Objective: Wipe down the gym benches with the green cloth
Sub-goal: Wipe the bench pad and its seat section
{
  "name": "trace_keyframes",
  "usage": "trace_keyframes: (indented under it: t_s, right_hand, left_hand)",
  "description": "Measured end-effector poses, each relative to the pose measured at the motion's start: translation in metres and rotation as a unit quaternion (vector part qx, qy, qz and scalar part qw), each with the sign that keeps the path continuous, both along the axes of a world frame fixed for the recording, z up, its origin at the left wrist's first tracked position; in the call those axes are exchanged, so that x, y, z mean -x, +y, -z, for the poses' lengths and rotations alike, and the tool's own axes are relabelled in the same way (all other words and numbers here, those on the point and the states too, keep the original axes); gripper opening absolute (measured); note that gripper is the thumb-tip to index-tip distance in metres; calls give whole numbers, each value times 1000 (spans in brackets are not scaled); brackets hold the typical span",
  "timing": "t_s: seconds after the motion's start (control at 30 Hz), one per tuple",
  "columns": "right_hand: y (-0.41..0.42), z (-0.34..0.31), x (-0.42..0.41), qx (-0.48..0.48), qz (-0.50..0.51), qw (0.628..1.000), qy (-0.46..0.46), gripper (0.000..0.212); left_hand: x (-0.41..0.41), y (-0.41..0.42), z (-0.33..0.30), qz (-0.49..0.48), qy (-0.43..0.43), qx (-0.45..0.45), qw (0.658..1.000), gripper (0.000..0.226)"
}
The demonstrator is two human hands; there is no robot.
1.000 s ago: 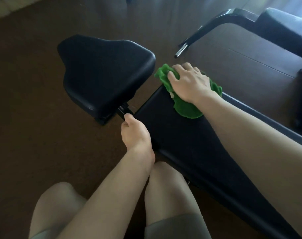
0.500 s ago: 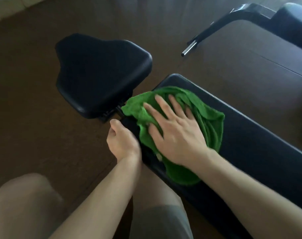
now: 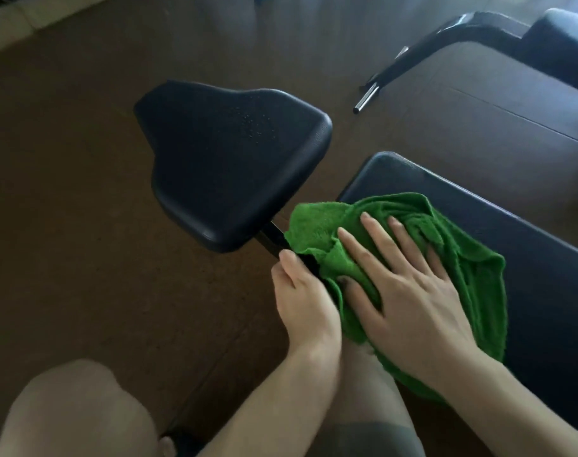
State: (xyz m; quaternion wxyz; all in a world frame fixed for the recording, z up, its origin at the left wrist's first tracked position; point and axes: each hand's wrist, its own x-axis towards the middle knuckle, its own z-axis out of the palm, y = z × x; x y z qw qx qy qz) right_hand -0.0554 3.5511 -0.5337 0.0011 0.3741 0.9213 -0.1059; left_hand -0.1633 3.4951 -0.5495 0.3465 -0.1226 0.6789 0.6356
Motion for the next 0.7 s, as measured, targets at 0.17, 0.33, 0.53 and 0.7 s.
trace_keyframes:
  t_s: [0.17,0.33,0.53,0.7]
  right_hand:
    - [27,4,70,-9,81,996,25,58]
    - [54,10,129,-15,153,988,-29,37]
    - [-18,5,130,-32,156,987,-29,39]
    - [-75,29,114,-179,121,976,-30,27]
  left_hand:
    - [31,-21,-2,214,-26,-14,976,16]
    - [101,-77,-33,471,151,-56,867,25]
    - [239,-46,-38,275,584,-20,764,36]
    - [292,10,1,173,582,63,792,41]
